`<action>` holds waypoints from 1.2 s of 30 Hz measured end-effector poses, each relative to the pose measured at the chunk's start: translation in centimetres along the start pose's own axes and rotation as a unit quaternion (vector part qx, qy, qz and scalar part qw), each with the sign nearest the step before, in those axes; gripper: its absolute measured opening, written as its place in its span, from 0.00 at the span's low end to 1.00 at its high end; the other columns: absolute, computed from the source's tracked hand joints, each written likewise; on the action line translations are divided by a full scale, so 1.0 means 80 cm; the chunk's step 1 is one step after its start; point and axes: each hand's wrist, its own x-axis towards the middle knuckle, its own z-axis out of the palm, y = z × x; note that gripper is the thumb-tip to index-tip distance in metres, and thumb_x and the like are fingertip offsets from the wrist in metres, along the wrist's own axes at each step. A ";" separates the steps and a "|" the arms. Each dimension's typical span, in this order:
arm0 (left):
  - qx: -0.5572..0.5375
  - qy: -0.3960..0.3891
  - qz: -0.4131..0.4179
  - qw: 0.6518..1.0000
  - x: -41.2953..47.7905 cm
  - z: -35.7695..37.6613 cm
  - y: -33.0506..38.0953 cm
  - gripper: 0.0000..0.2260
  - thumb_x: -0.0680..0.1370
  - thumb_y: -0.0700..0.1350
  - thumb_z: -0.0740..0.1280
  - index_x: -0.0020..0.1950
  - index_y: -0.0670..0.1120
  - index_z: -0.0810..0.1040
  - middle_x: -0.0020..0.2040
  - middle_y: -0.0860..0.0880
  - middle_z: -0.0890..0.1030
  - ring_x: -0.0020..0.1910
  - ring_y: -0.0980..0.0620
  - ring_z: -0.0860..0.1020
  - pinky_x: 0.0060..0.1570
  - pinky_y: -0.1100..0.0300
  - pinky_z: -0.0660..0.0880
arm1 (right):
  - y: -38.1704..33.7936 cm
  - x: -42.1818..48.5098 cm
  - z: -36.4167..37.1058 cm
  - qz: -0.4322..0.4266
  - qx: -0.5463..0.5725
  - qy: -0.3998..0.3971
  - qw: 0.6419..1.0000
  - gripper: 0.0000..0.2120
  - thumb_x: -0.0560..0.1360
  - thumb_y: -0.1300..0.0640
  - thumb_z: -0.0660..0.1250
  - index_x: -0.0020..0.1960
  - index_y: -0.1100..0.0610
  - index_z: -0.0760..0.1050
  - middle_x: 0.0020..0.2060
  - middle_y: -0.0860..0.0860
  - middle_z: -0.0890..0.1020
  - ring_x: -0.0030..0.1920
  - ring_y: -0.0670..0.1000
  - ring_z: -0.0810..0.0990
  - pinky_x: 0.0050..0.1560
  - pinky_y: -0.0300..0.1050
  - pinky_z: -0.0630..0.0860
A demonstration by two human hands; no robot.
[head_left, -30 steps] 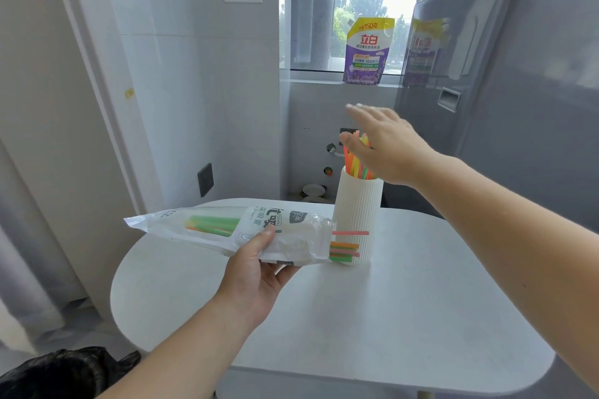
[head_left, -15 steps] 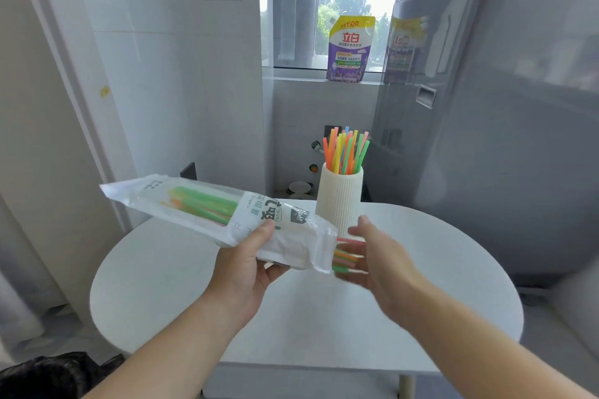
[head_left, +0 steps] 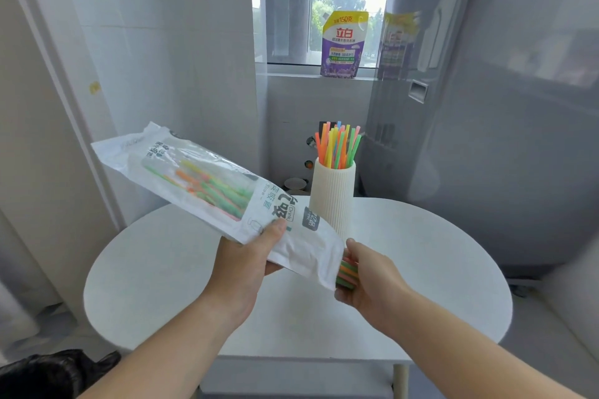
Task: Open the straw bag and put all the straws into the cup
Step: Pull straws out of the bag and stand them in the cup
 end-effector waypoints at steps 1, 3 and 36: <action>-0.007 0.005 -0.002 1.000 0.001 -0.001 0.000 0.14 0.79 0.37 0.70 0.62 0.52 0.81 0.55 0.51 0.87 0.52 0.51 0.86 0.40 0.55 0.81 | 0.000 0.001 -0.002 -0.012 -0.038 0.002 0.999 0.13 0.83 0.51 0.60 0.47 0.59 0.75 0.33 0.54 0.78 0.29 0.53 0.73 0.30 0.45 0.70; -0.029 0.014 -0.010 0.999 0.003 -0.002 0.000 0.14 0.79 0.37 0.69 0.62 0.52 0.81 0.54 0.51 0.88 0.51 0.51 0.86 0.40 0.54 0.82 | 0.000 0.003 -0.005 -0.048 -0.094 -0.004 0.994 0.13 0.83 0.51 0.60 0.45 0.58 0.76 0.31 0.53 0.76 0.28 0.51 0.70 0.28 0.43 0.66; -0.144 0.037 -0.118 0.982 0.023 -0.018 -0.015 0.15 0.79 0.39 0.69 0.66 0.45 0.80 0.54 0.45 0.87 0.45 0.48 0.87 0.35 0.55 0.83 | -0.018 0.009 -0.022 -0.246 -0.169 -0.024 0.954 0.05 0.79 0.53 0.68 0.50 0.54 0.80 0.48 0.56 0.84 0.41 0.53 0.82 0.36 0.41 0.79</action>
